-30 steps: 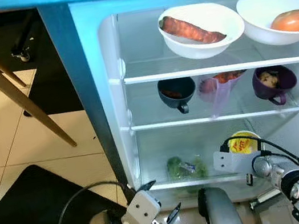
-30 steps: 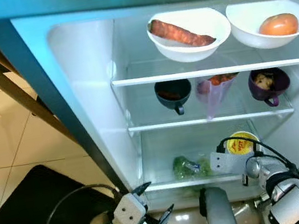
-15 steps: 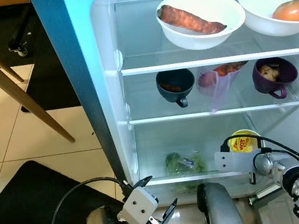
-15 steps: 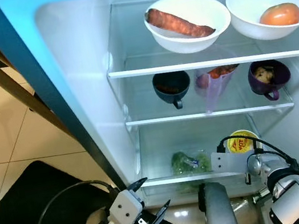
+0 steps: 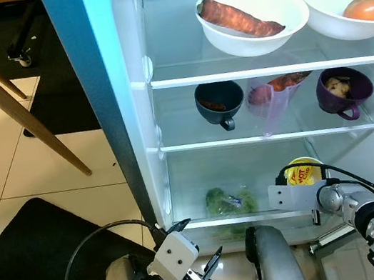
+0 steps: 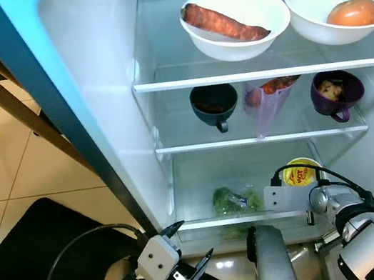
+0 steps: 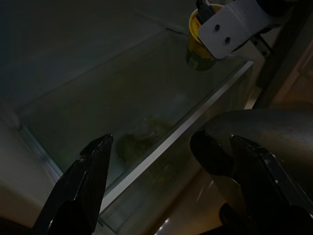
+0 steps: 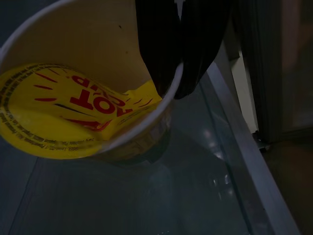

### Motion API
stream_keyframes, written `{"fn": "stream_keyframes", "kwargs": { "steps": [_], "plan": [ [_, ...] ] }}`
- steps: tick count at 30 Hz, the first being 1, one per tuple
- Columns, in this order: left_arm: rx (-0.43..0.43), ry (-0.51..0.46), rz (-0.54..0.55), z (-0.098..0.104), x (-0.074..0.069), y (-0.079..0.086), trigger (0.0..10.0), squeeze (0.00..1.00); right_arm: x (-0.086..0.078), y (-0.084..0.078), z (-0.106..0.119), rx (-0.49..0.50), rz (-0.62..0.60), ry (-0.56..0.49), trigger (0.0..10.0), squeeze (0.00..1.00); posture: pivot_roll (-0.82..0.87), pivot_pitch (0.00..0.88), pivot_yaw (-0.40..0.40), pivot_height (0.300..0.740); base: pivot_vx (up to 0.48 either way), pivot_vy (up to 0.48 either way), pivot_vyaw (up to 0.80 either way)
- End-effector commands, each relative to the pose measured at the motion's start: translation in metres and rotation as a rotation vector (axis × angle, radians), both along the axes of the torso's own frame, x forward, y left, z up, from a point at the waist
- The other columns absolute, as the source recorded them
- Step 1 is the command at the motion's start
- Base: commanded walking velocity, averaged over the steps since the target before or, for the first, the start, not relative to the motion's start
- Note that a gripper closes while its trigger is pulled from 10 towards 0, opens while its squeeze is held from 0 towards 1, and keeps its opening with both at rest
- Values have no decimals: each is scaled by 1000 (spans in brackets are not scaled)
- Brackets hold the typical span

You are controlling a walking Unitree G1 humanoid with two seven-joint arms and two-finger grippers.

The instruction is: Restocking fridge

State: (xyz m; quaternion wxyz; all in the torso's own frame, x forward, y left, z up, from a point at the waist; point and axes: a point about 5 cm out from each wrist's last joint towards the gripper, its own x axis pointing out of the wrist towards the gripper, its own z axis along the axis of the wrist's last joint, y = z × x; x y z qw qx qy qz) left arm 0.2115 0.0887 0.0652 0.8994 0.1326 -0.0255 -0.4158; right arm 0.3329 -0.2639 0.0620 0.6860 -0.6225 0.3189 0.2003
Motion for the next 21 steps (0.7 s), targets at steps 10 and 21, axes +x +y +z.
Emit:
{"fn": "stream_keyframes", "kwargs": {
  "steps": [10,21],
  "plan": [
    [31,19,-9,-3,-4,1,10000,0,-1,-9,3,-44,-11,-21,10000,251,96,318,-49,452,0,0,0],
    [34,18,-16,-4,-1,-2,10000,0,12,-12,24,-39,-24,-124,10000,0,90,307,-50,452,0,0,0]
  ]
}}
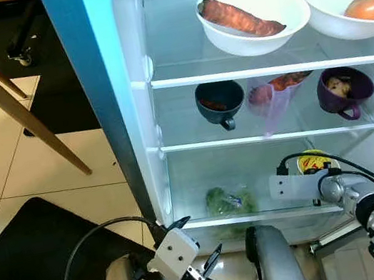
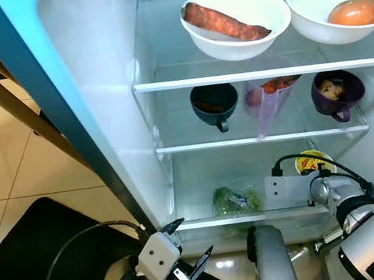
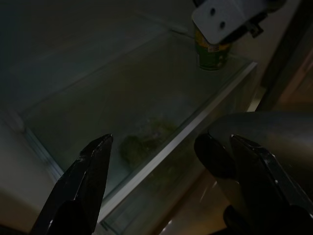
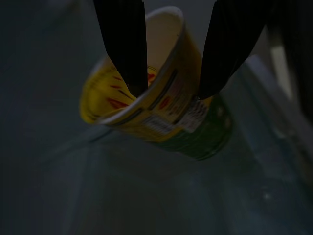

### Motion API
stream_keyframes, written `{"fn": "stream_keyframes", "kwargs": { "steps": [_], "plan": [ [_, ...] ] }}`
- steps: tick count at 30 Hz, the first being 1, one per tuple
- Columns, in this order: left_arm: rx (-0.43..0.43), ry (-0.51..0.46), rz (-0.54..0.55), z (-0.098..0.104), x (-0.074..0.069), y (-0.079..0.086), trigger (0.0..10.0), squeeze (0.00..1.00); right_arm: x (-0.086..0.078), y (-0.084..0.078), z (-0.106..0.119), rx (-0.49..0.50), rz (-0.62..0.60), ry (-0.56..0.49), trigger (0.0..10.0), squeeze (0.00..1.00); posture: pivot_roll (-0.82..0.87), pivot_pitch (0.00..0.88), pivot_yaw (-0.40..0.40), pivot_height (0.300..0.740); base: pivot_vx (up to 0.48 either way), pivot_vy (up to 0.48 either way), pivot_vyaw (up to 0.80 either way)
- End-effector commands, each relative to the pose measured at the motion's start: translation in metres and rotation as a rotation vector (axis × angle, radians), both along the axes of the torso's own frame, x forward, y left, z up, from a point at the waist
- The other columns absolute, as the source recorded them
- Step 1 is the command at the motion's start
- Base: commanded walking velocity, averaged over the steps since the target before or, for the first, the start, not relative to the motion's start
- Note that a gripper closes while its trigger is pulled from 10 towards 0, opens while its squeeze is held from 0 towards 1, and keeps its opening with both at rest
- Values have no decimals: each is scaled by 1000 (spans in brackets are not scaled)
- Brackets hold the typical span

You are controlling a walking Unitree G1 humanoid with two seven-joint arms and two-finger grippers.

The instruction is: Restocking fridge

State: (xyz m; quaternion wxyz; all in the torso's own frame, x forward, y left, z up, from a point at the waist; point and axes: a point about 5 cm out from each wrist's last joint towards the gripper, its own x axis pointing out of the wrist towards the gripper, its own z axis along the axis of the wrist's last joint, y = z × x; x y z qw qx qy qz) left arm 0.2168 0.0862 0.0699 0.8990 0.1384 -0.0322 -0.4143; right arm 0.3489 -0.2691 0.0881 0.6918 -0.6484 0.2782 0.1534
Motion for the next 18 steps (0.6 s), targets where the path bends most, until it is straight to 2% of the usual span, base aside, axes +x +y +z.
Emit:
{"fn": "stream_keyframes", "kwargs": {
  "steps": [1,8,18],
  "plan": [
    [30,36,-17,-9,-6,0,10000,0,-2,-7,0,6,-25,-6,10000,0,87,301,-49,452,0,0,0],
    [29,28,-21,-8,0,-2,10000,0,4,-10,15,4,-19,-47,10000,0,75,283,-51,452,0,0,0],
    [29,21,-28,-8,3,-5,10000,0,4,-15,19,25,-23,-26,10000,0,66,265,-50,452,0,0,0]
  ]
}}
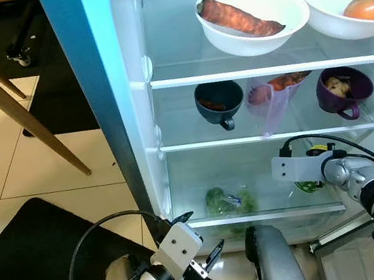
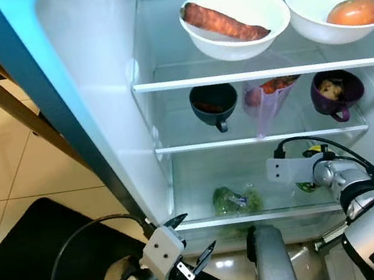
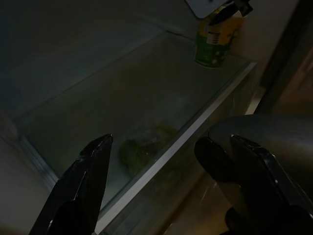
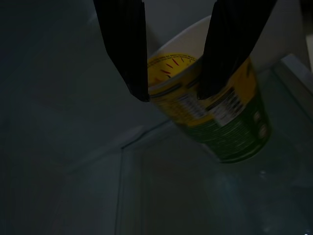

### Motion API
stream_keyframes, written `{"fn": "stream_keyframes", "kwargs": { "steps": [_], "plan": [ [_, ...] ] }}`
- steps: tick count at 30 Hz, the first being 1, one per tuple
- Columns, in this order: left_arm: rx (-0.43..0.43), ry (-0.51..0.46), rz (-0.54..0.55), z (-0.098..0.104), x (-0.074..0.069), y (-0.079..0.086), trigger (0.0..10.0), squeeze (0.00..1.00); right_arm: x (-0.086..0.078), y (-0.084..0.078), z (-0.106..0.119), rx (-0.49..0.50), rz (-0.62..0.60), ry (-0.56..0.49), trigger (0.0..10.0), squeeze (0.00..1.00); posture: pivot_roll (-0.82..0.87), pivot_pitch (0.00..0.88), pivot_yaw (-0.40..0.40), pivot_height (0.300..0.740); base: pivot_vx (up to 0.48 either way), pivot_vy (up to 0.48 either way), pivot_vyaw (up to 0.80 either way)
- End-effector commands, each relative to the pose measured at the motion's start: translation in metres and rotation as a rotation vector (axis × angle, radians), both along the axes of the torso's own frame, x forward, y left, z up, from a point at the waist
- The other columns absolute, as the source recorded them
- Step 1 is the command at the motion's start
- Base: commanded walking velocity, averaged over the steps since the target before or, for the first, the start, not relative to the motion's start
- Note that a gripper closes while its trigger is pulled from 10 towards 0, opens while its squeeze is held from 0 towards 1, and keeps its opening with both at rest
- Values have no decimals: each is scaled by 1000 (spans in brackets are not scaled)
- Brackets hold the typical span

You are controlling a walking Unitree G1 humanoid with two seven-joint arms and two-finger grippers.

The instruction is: Restocking fridge

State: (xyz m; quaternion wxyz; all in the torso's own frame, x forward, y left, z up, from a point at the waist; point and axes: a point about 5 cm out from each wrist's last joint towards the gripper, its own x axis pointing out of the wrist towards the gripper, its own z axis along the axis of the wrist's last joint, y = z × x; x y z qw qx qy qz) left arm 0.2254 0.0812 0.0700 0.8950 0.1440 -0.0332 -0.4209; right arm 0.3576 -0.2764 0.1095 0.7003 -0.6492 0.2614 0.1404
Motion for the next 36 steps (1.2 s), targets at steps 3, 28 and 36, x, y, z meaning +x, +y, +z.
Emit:
{"fn": "stream_keyframes", "kwargs": {
  "steps": [3,28,36],
  "plan": [
    [18,25,-14,-8,-4,0,10000,0,-6,-8,-4,33,-20,38,10000,0,64,262,-49,452,0,0,0],
    [20,1,-38,-8,9,-6,10000,0,-5,-10,14,296,7,124,10000,0,35,196,-47,452,0,0,0],
    [19,-4,-37,-9,13,-7,10000,0,-9,-11,15,399,28,176,10000,0,29,168,-49,452,0,0,0]
  ]
}}
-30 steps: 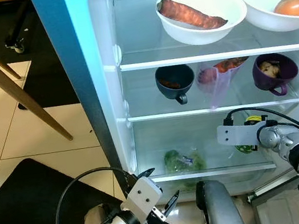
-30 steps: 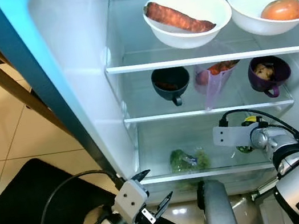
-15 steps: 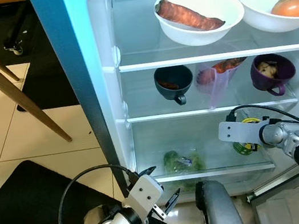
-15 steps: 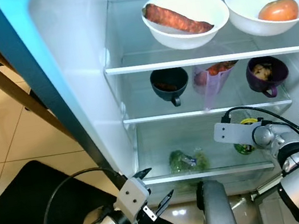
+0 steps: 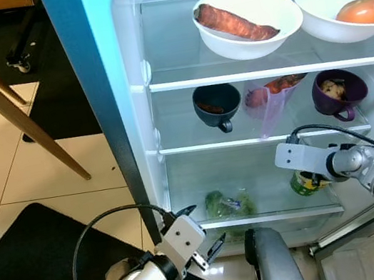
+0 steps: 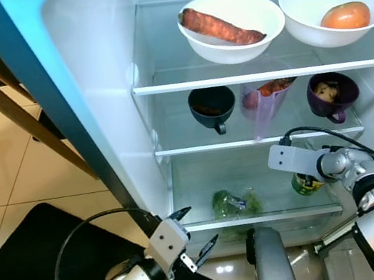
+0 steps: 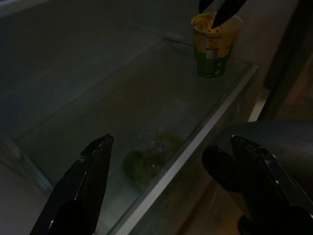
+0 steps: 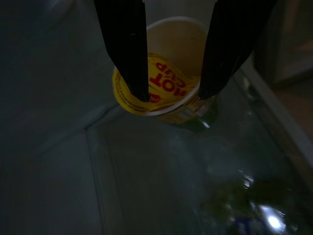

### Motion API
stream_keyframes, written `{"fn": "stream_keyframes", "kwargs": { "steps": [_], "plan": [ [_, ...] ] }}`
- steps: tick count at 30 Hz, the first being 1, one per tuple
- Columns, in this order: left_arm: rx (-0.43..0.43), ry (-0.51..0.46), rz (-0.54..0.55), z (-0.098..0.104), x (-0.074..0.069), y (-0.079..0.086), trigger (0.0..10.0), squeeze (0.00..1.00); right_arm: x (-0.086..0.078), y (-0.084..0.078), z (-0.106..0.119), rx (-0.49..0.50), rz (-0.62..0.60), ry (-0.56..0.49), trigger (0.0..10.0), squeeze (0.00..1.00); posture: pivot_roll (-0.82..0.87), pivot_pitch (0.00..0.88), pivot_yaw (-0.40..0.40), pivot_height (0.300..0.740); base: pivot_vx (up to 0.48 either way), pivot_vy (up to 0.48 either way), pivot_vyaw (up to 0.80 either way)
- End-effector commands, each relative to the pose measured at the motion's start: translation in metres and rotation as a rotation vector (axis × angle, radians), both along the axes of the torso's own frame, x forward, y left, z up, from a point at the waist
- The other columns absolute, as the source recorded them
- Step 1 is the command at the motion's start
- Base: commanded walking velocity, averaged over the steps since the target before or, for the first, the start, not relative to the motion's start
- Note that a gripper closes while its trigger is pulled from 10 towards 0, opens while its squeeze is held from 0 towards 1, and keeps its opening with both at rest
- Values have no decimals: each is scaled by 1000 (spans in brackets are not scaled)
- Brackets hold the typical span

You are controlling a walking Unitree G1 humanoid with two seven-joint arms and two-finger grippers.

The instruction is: Restocking fridge

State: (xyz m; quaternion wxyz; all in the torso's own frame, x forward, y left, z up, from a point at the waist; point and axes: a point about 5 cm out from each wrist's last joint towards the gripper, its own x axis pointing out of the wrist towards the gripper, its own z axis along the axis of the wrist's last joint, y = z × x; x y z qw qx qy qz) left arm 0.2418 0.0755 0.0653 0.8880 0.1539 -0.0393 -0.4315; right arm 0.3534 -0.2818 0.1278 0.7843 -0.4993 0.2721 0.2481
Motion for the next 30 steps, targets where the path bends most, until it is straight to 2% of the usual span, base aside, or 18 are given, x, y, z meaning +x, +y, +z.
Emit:
{"fn": "stream_keyframes", "kwargs": {
  "steps": [1,7,13,14,15,16,17,18,21,24,25,27,30],
  "plan": [
    [3,12,-11,-5,-3,-2,10000,0,-6,-5,-4,34,0,34,10000,0,29,168,-49,452,0,0,0],
    [3,8,-7,-6,-1,-2,10000,0,-14,-6,-11,98,22,83,10000,0,26,145,-53,452,0,0,0],
    [0,5,-5,-7,1,-2,10000,0,-19,-6,-19,145,9,75,10000,0,23,132,-56,452,0,0,0],
    [-3,5,-5,-7,1,-3,10000,0,-22,-7,-23,188,-2,77,10000,0,13,118,-56,452,0,0,0],
    [-3,5,-5,-7,1,-3,10000,0,-22,-7,-23,188,-2,77,10000,0,13,118,-56,452,0,0,0],
    [-8,7,-6,-9,1,-4,10000,0,-27,-6,-29,276,-23,89,10000,0,9,115,-56,452,0,0,0],
    [-8,7,-6,-9,1,-4,10000,0,-27,-6,-29,276,-23,89,10000,0,9,115,-56,452,0,0,0],
    [-11,8,-8,-9,0,-5,10000,0,-30,-5,-32,321,-26,95,10000,0,9,115,-56,452,0,0,0],
    [-17,14,-18,-11,-2,-7,10000,0,-33,-2,-38,375,-31,101,10000,0,-5,107,-57,452,0,0,0],
    [-23,32,-32,-16,-9,-10,10000,0,-41,5,-56,442,-64,123,10000,0,-9,100,-59,452,0,0,0],
    [-23,32,-32,-16,-9,-10,10000,0,-41,5,-56,442,-64,123,10000,0,-9,100,-59,452,0,0,0],
    [-24,46,-31,-20,-15,-10,10000,0,-50,12,-71,468,-82,150,10000,0,-12,95,-60,452,0,0,0],
    [-25,52,-29,-22,-16,-10,10000,0,-53,16,-78,477,-87,158,10000,0,-12,95,-60,452,0,0,0]
  ]
}}
